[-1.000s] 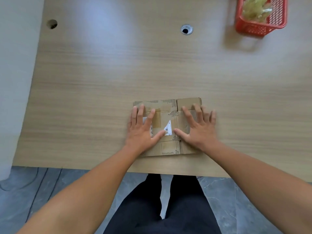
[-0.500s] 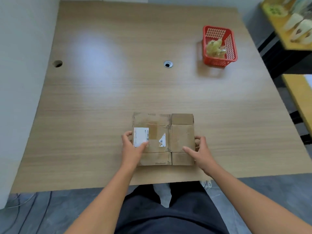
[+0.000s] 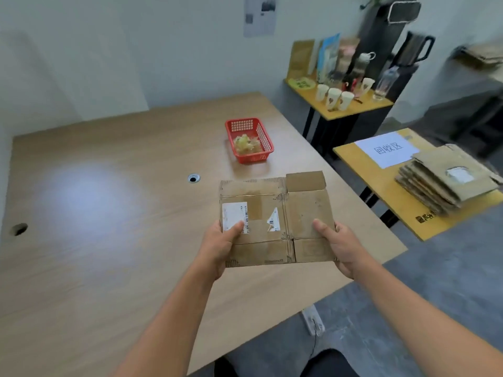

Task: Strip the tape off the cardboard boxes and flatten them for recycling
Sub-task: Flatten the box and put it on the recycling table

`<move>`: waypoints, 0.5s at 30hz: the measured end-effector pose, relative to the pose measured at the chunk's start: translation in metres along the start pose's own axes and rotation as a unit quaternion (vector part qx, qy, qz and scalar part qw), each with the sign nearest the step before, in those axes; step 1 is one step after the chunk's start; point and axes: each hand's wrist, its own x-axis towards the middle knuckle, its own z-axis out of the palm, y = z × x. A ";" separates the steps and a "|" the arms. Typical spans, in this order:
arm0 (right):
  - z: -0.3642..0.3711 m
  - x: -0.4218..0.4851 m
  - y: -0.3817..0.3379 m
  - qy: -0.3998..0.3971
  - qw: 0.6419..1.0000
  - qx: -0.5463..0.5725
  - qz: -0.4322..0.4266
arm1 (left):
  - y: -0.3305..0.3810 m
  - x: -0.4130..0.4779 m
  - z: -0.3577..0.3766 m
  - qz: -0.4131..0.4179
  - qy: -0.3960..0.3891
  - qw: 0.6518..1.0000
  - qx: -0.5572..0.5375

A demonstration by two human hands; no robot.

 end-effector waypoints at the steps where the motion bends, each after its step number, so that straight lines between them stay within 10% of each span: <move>1: -0.015 -0.004 -0.005 0.012 1.000 0.007 -0.009 | 0.001 0.000 0.018 0.005 -0.009 1.000 0.004; 15: -0.362 -0.086 -0.035 0.180 0.973 0.106 -0.100 | -0.043 -0.041 0.385 0.101 -0.167 0.975 0.106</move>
